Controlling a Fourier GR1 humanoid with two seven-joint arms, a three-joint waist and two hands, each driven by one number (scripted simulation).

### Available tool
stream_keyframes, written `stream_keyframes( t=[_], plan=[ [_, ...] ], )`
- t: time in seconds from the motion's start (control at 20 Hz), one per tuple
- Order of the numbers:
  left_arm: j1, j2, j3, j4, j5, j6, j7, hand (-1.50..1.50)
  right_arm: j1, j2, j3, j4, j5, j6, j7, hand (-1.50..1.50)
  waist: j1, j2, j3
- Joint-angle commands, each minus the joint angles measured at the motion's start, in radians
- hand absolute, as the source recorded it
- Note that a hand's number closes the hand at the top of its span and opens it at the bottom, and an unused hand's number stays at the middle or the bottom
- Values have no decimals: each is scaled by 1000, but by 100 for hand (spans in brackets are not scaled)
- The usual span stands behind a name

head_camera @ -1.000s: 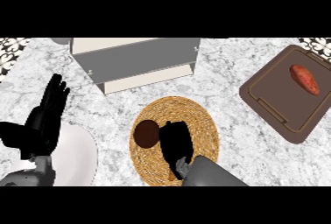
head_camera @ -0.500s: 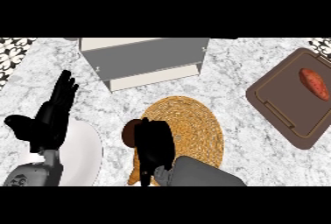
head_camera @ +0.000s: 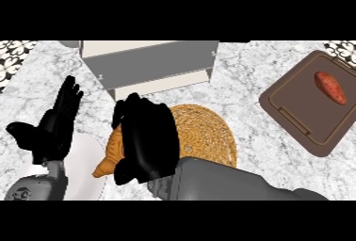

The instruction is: Pick the croissant from the placemat and place it in the tiered shelf

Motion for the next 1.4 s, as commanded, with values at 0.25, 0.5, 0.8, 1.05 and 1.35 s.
stream_keyframes(
  t=[0.25, 0.5, 0.8, 1.05, 1.35],
  plan=[
    [23, 25, 34, -44, 21, -14, 28, 0, -211, 11, -179, 27, 78, 54, 264, 150, -19, 1, 0],
    [12, -9, 4, 14, -33, 12, -29, 0, -275, 11, -227, 137, 86, -8, 227, 150, -17, 8, -1],
    [53, -7, 14, -37, 6, -22, -11, 0, -239, 11, -283, 280, 111, -103, 84, 150, -12, 11, 0],
    [7, 17, 48, 14, 6, -40, -23, 0, -245, 11, -353, 426, 95, -197, -69, 150, -12, 14, 0],
    [49, -18, 15, -62, -13, -19, -8, 0, -300, 11, -374, 642, 34, -353, -197, 150, 6, 15, 0]
  ],
)
